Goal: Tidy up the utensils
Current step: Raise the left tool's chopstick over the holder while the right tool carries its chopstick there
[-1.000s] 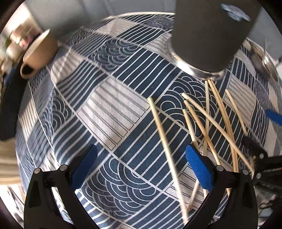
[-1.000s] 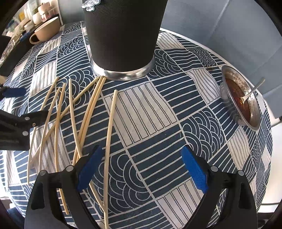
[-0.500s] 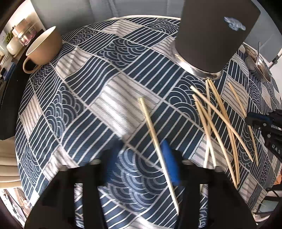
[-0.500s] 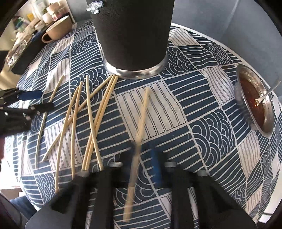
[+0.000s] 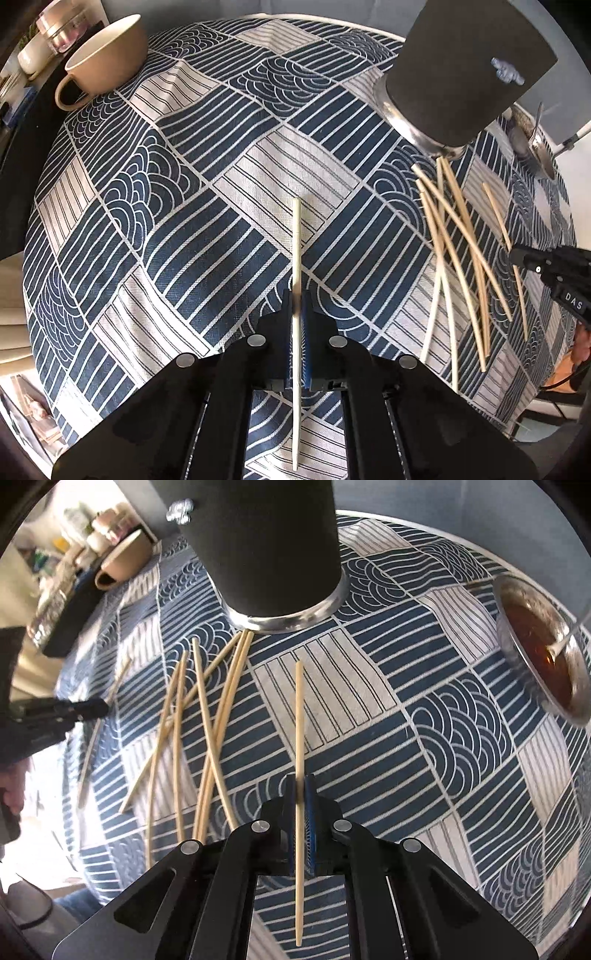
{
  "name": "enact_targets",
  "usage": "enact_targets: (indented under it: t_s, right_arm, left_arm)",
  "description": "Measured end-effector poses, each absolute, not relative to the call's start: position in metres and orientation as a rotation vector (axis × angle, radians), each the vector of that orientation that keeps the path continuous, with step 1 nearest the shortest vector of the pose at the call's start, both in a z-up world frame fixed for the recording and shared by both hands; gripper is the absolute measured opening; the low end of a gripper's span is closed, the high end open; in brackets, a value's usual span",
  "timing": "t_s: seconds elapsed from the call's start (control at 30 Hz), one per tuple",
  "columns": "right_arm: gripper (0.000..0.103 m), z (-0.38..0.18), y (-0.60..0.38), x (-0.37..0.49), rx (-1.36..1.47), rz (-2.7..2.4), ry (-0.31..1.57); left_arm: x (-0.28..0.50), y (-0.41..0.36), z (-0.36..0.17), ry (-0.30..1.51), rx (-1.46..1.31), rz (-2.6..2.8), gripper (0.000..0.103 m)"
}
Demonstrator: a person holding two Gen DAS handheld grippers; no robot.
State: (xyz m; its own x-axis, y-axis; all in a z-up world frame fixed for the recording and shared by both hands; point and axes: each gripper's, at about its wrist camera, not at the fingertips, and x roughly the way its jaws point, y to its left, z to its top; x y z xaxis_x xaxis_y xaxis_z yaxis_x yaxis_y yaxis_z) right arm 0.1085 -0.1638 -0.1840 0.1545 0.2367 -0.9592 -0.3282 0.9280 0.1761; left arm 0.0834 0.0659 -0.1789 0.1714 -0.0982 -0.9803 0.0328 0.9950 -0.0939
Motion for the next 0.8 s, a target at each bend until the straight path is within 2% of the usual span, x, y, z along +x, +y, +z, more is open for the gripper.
enact_targets:
  t_s: [0.4,0.8]
  right_arm:
    - [0.005,-0.146,-0.194,0.098,-0.015,0.397,1.242]
    - [0.005,-0.075,-0.196,0.126,-0.021,0.376,1.026]
  left_arm:
    - [0.082,0.056,-0.118,1.263,0.014,-0.103,0.005]
    - [0.141,0.048,-0.052,1.075,0.057,-0.087,0.005]
